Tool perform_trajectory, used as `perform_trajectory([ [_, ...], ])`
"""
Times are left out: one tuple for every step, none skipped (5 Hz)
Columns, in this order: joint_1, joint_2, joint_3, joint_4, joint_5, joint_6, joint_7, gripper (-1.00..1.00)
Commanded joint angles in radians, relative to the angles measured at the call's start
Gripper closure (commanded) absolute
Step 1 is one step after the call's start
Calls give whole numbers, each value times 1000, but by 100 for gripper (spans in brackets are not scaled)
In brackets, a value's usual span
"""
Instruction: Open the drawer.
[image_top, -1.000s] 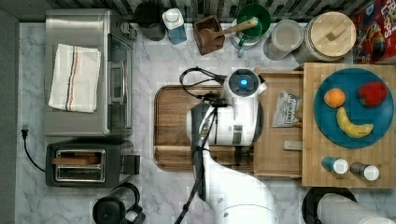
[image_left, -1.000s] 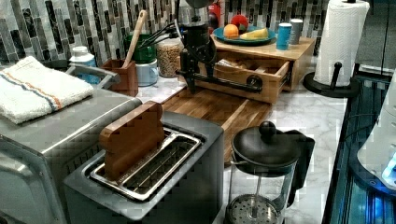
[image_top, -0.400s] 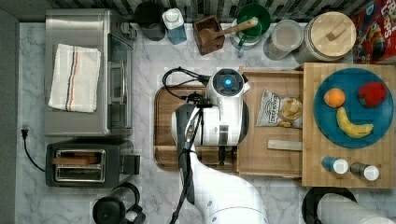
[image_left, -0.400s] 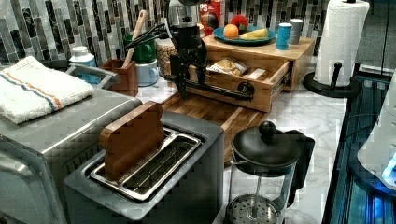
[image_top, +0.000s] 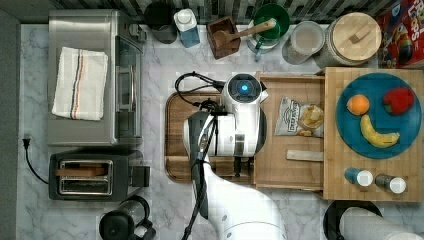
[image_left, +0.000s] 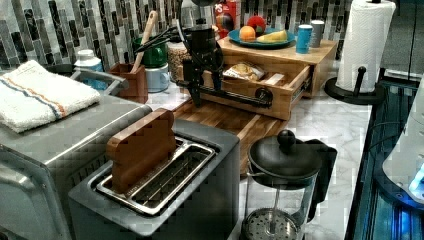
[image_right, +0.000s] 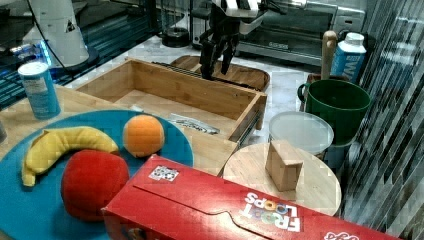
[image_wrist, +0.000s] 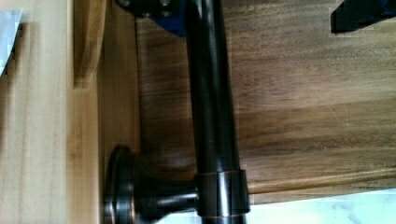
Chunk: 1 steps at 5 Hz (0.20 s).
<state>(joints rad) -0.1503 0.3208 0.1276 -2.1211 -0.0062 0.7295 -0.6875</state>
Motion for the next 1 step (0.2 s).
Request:
perform_trajectory([
  [72, -34, 76, 6, 54, -42, 61, -100],
])
